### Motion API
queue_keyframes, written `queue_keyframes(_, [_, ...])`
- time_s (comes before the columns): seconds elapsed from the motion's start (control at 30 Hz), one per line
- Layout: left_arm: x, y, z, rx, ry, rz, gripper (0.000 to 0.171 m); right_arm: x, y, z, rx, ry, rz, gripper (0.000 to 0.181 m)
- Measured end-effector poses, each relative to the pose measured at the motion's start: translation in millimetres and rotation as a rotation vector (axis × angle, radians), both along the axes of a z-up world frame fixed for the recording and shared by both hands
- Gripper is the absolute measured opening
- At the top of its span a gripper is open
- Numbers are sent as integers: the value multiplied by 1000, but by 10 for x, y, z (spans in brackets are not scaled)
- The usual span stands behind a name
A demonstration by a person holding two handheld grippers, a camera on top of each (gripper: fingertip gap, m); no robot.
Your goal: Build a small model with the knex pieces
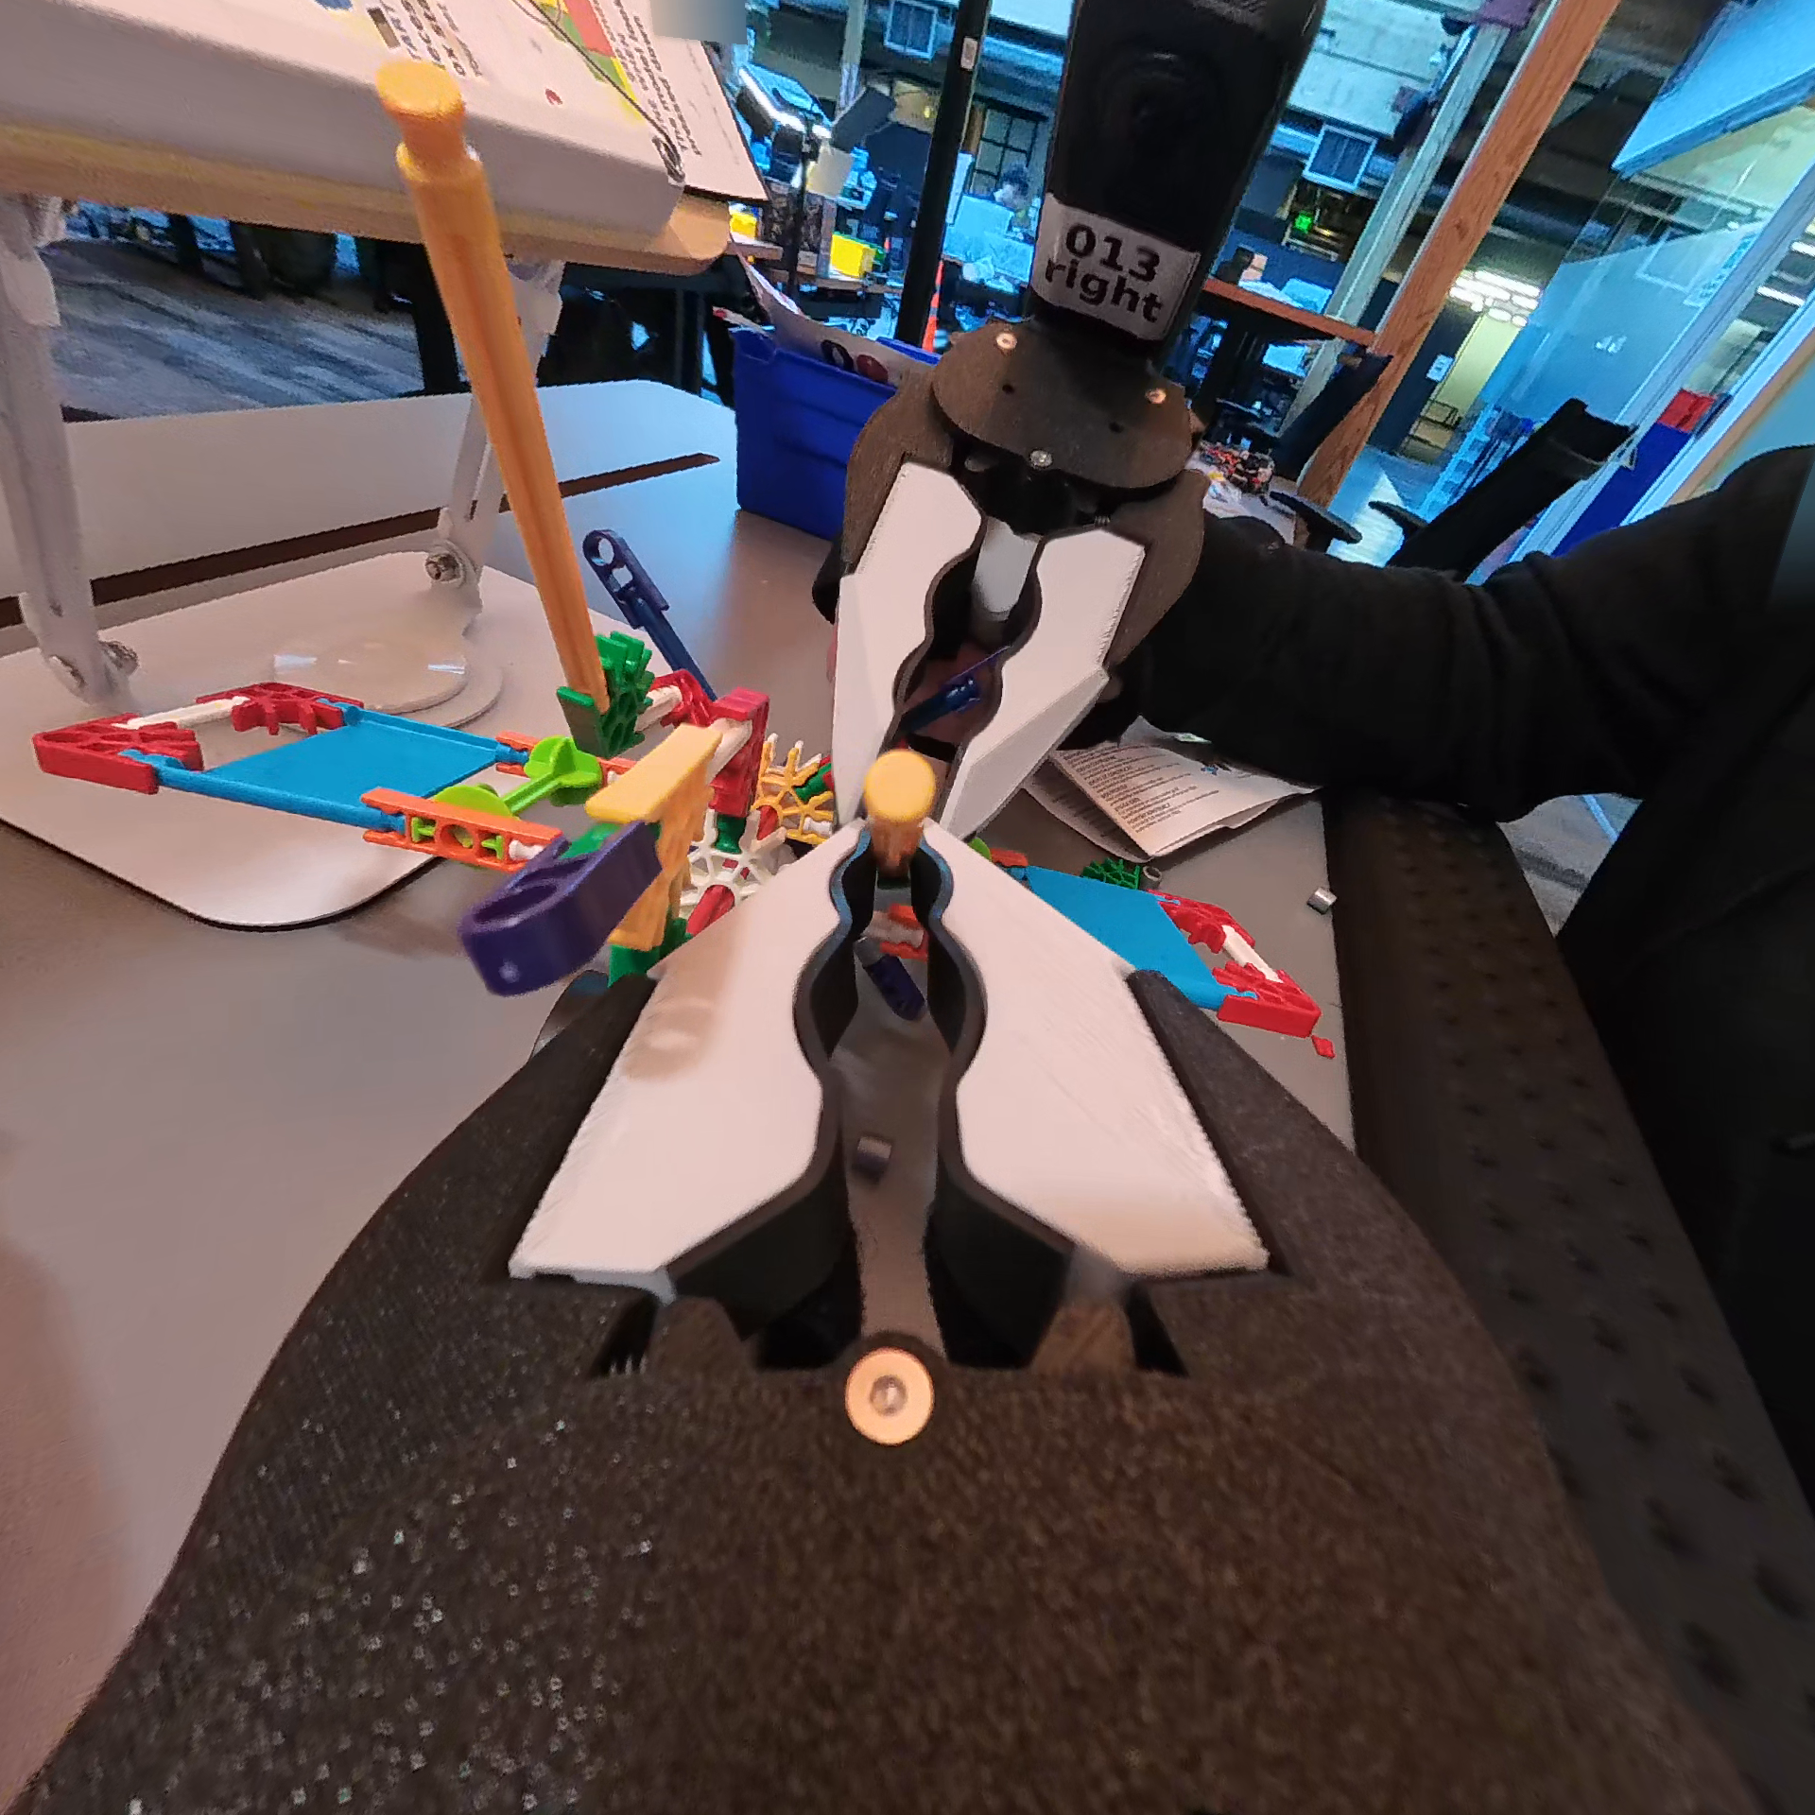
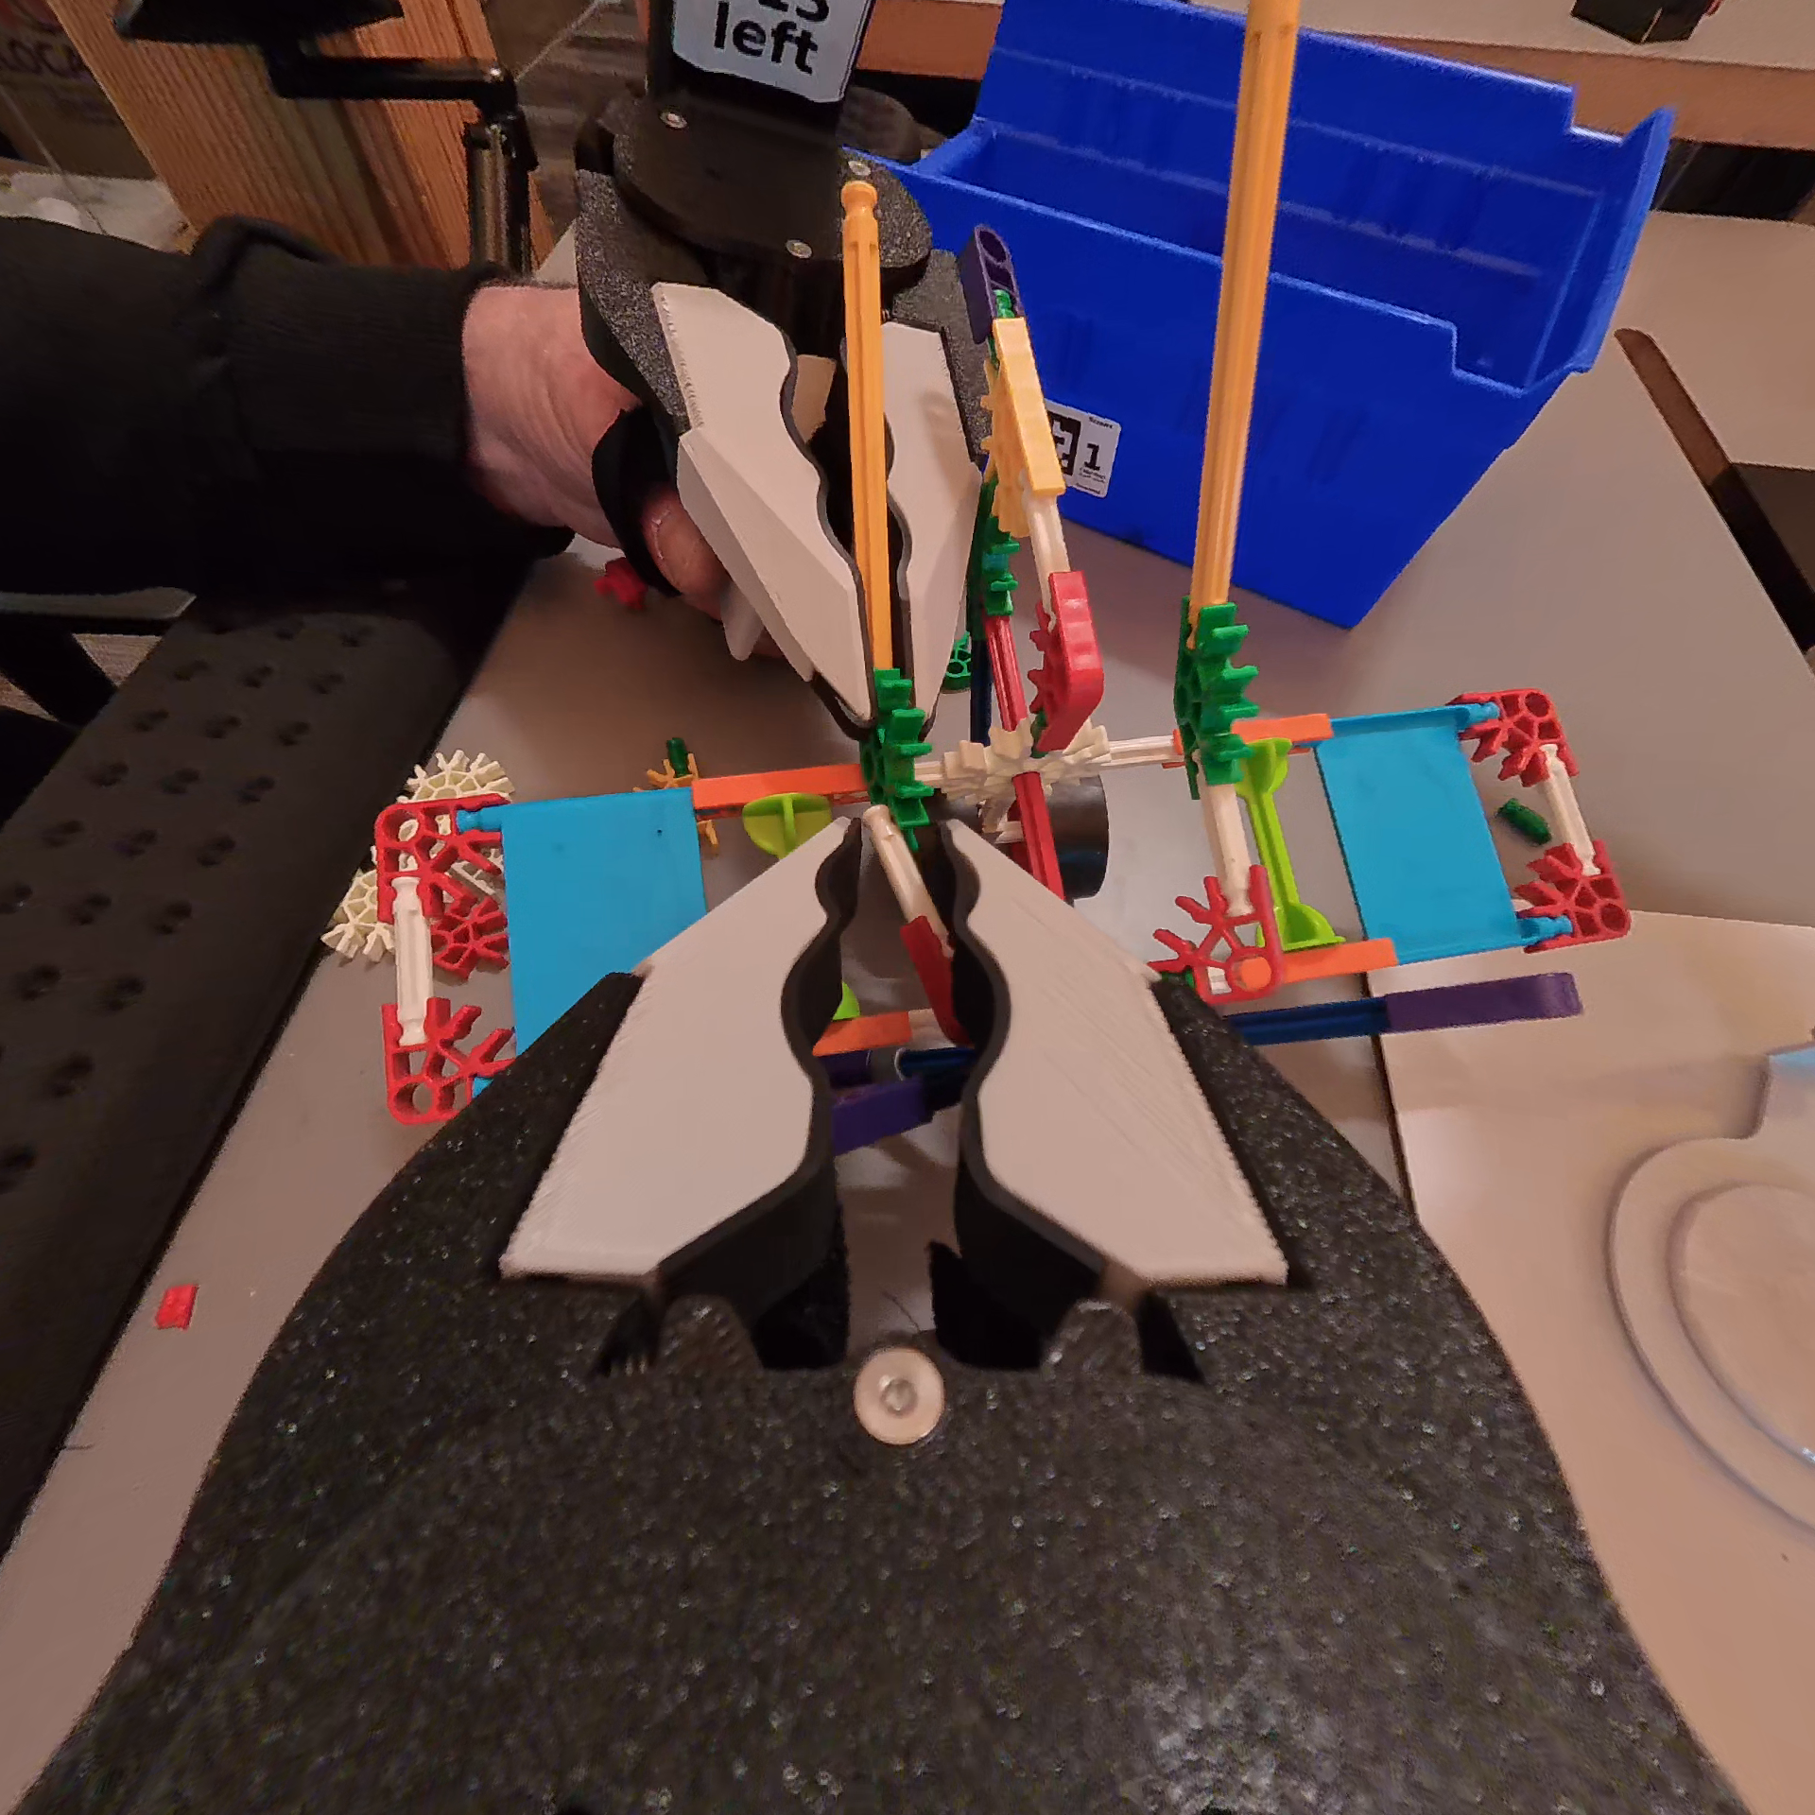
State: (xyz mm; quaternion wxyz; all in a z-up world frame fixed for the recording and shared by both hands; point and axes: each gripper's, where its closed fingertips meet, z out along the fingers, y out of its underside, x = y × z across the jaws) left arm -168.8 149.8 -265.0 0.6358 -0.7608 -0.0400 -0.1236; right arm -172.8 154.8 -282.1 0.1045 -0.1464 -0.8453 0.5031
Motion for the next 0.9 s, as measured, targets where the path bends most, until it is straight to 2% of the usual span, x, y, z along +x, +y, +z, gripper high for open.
queue_keyframes(0.53, [36, -8, 30, 5, 28, -47, 5, 41, -42, 20, -13, 27, 39, 11])
queue_keyframes(0.9, [65, 8, 56, 42, -26, -67, 12, 9, -76, 10, -14, 39, 24, 8])
